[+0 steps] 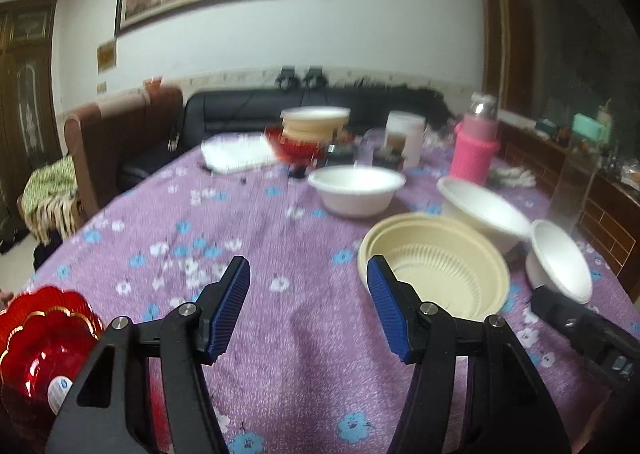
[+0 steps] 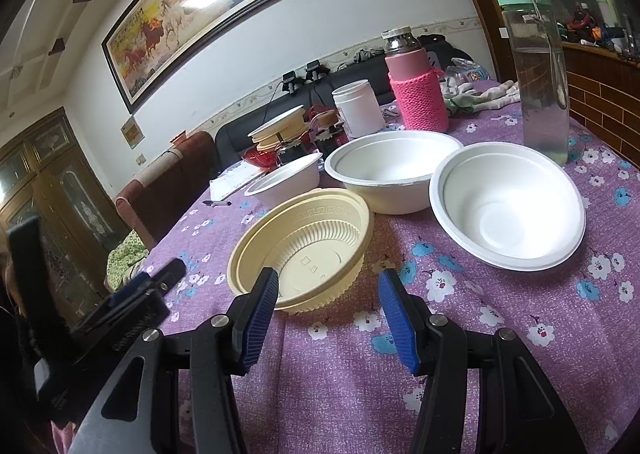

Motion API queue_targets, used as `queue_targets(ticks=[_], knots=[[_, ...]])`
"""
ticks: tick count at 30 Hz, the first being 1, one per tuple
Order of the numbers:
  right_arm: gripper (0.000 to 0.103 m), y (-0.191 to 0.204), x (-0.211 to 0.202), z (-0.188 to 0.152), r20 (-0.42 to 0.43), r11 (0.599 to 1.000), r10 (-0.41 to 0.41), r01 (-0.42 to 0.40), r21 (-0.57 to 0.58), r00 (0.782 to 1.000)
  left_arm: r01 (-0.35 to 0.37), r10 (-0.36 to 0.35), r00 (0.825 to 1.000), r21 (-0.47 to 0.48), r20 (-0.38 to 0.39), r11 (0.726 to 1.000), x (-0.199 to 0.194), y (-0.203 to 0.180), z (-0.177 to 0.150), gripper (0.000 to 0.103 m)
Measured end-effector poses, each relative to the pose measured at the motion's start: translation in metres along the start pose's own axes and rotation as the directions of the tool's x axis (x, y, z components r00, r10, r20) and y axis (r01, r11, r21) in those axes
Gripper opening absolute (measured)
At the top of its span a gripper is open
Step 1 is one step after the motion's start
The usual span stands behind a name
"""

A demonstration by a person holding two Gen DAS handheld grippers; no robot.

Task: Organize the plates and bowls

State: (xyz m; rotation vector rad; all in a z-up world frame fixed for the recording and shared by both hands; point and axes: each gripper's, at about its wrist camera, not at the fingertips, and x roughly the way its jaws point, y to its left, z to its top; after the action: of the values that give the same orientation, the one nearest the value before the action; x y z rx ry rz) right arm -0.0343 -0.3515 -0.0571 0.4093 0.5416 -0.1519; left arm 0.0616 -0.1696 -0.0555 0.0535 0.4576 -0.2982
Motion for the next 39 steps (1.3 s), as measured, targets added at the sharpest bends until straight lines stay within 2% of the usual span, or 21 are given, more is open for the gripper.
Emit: queue_targets(ticks=[4, 8, 39], knots=[[0.055, 0.0, 0.001, 0.001, -0.002, 1.0, 0.004, -0.004, 0.002, 1.0, 0.003, -0.005, 0.996, 0.019, 0.093, 1.0, -0.016, -0.003, 0.003, 0.06], [0.055, 0.0, 0.001, 0.001, -0.002, 1.0, 0.007, -0.007, 0.002, 1.0, -0.001, -0.005, 0.991, 0.039, 0.131, 0.999, -0.021, -0.007, 0.004, 0.06], [0.055, 0.0, 0.002, -0.002, -0.01, 1.0, 0.007, -0.007, 0.004, 1.0, -0.01, 0.005, 0.989, 0.031, 0.146, 0.999, -0.026, -0.005, 0.005, 0.06]])
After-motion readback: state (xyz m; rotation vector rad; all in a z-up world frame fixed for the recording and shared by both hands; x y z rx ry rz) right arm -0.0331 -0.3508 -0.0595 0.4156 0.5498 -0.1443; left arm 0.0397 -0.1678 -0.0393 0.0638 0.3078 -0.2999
